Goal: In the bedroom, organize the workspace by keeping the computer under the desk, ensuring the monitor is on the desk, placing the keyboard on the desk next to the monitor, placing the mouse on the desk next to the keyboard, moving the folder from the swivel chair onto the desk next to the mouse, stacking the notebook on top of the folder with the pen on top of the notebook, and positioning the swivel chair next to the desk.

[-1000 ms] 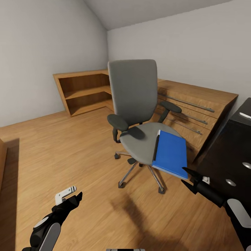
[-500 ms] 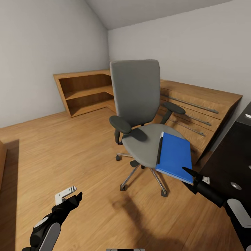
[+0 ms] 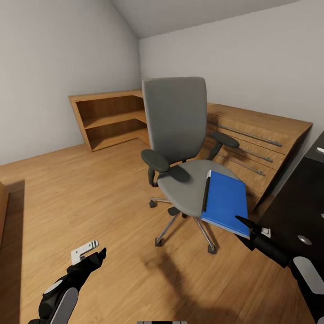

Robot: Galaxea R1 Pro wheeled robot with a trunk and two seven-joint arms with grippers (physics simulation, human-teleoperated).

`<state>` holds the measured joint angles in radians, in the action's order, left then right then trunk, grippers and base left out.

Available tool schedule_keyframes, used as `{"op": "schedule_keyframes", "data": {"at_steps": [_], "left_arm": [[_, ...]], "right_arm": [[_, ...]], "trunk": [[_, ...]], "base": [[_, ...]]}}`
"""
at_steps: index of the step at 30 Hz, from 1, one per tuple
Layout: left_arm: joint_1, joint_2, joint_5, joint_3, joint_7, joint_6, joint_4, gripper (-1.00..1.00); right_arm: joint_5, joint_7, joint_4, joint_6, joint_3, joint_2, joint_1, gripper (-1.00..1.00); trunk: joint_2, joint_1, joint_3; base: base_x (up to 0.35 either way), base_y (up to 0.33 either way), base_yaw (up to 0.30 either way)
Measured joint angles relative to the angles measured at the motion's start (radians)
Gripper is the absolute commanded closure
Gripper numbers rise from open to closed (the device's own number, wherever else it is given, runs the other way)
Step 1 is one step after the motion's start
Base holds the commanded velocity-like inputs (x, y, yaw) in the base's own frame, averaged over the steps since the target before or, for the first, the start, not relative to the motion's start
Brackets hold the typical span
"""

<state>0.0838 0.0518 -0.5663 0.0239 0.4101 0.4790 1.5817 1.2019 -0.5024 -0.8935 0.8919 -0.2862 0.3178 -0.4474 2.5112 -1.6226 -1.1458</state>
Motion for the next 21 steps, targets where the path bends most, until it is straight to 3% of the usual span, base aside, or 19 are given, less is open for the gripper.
{"op": "schedule_keyframes", "data": {"at_steps": [4, 5, 21], "left_arm": [[0.0, 0.0, 0.0, 0.0, 0.0, 0.0, 0.0, -1.0], [0.0, 0.0, 0.0, 0.0, 0.0, 0.0, 0.0, -1.0], [0.0, -0.001, 0.0, 0.0, 0.0, 0.0, 0.0, -1.0]], "right_arm": [[0.0, 0.0, 0.0, 0.0, 0.0, 0.0, 0.0, -1.0], [0.001, 0.0, 0.0, 0.0, 0.0, 0.0, 0.0, 1.0], [0.007, -0.001, 0.0, 0.001, 0.0, 0.0, 0.0, 1.0]], "trunk": [[0.0, 0.0, 0.0], [0.0, 0.0, 0.0], [0.0, 0.0, 0.0]], "base": [[0.0, 0.0, 0.0], [0.0, 0.0, 0.0], [0.0, 0.0, 0.0]]}}
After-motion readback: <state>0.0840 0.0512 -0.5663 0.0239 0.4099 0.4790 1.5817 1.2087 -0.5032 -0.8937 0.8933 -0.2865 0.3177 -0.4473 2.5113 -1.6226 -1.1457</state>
